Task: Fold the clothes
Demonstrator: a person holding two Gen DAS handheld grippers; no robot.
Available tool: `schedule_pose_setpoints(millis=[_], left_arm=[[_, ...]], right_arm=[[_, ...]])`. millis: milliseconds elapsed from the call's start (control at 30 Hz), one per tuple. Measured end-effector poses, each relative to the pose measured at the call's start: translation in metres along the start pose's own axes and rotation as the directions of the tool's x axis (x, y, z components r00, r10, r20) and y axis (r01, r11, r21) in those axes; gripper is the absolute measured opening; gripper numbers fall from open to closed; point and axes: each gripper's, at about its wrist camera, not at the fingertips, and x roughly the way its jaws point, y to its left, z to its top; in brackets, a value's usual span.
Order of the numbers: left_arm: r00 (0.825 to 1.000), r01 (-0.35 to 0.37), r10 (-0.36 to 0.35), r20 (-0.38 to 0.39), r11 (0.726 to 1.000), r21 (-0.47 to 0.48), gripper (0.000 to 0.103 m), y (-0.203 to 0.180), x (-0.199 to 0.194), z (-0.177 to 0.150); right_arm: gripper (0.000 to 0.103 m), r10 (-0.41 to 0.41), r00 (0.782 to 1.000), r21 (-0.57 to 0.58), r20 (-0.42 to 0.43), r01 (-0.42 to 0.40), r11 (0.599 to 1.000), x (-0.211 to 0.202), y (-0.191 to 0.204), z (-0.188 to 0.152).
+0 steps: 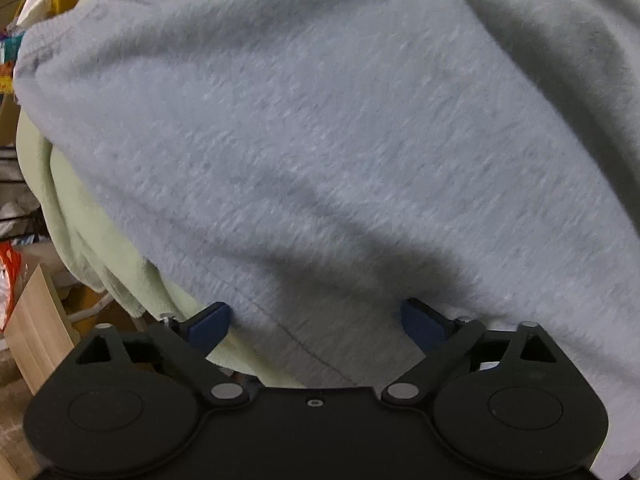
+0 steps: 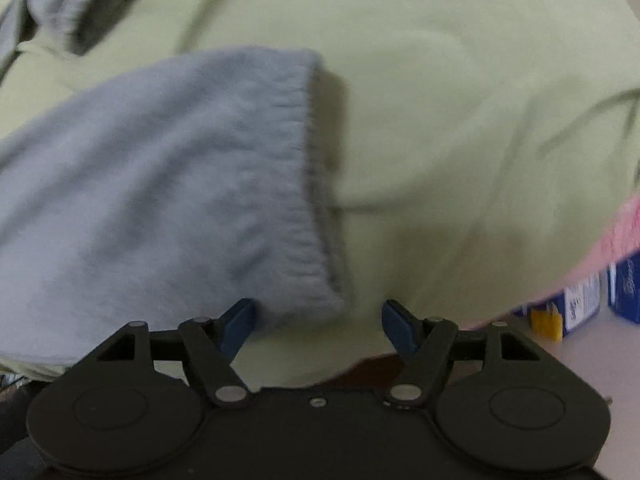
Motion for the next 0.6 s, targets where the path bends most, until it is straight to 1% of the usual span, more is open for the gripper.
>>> schedule_pose_setpoints(millis=[67,100,133,167,200,333,400,467,500,567,600], left_arm=[[1.000,0.014,-0.014,0.003,1.000,-0.022,0.100,0.005,-0.004,-0.001],[1.000,0.011,-0.011,0.013,1.000,-0.029,0.099,0.007,-0.008,-0.002],[1.000,0.003,-0.002,0.025,0.999,-0.032,0.099,0.008,-0.012,-0.003],[0.998,-0.016,0.018,0.057,0.999,-0.036,0.099,0.008,-0.021,-0.004],[0.996,-0.011,0.014,0.083,0.999,-0.034,0.098,0.008,-0.028,-0.003],[0.982,0.015,-0.012,0.186,1.000,-0.018,0.098,0.001,-0.058,0.004],[0.967,0.038,-0.040,0.250,0.999,0.014,0.098,-0.012,-0.077,0.011],[0.958,0.068,-0.075,0.276,0.997,0.032,0.098,-0.026,-0.088,0.017],[0.953,0.086,-0.094,0.288,0.995,0.042,0.098,-0.035,-0.094,0.021],[0.949,0.110,-0.125,0.291,0.992,0.066,0.098,-0.053,-0.101,0.029],[0.946,0.126,-0.145,0.290,0.989,0.083,0.098,-0.065,-0.104,0.032]], right_arm=[[0.074,0.005,1.000,0.004,0.023,-0.005,1.000,-0.010,-0.005,0.005],[0.074,0.018,0.998,0.017,0.056,-0.019,1.000,-0.021,-0.010,0.011],[0.075,0.031,0.995,0.034,0.091,-0.034,0.999,-0.030,-0.015,0.016],[0.077,0.040,0.992,0.051,0.118,-0.046,0.998,-0.038,-0.018,0.021],[0.079,0.055,0.984,0.086,0.171,-0.071,0.994,-0.052,-0.024,0.031],[0.080,0.130,0.950,0.124,0.283,-0.170,0.978,-0.079,-0.026,0.063],[0.080,0.156,0.939,0.084,0.305,-0.190,0.978,-0.082,-0.016,0.083],[0.080,0.184,0.927,0.034,0.326,-0.206,0.978,-0.083,-0.005,0.103],[0.080,0.212,0.918,0.001,0.335,-0.226,0.974,-0.082,0.003,0.115],[0.080,0.264,0.899,-0.065,0.348,-0.258,0.964,-0.079,0.019,0.141],[0.080,0.272,0.897,-0.095,0.348,-0.255,0.962,-0.077,0.031,0.157]])
